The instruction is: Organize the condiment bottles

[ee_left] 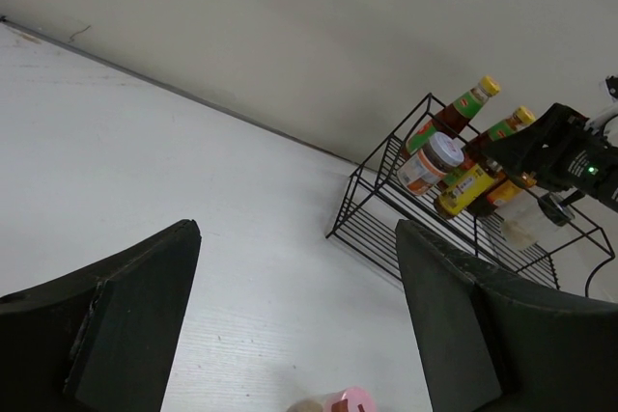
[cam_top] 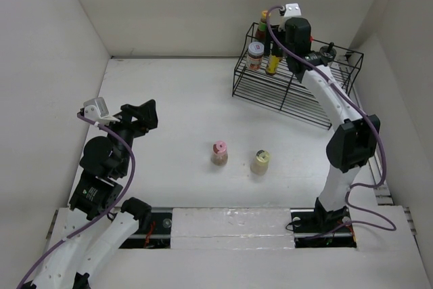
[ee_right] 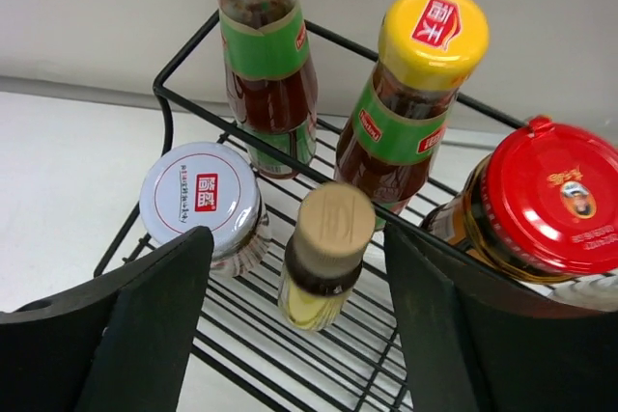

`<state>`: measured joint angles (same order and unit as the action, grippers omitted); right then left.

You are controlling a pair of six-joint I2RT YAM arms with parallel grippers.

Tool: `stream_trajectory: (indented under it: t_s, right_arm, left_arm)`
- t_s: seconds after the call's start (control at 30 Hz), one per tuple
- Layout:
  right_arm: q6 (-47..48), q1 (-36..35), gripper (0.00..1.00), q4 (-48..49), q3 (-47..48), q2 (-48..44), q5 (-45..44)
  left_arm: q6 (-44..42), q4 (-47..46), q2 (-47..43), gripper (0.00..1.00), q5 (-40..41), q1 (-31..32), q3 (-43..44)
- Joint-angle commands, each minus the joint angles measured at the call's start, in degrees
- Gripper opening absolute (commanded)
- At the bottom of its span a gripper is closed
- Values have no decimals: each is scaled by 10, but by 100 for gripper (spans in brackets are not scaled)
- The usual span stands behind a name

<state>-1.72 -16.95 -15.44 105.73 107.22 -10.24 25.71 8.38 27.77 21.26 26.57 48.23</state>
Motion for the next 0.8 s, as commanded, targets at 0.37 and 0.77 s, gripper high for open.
stream_trajectory:
  t_s: [0.37, 0.77]
  right_arm:
    - [42, -132, 58, 144, -259, -250, 46]
    - [79, -244, 63, 123, -434, -329, 137]
  left_arm:
    - [-8, -28, -4, 81, 3, 1, -4]
    - [-8, -28, -4, 81, -3, 1, -4]
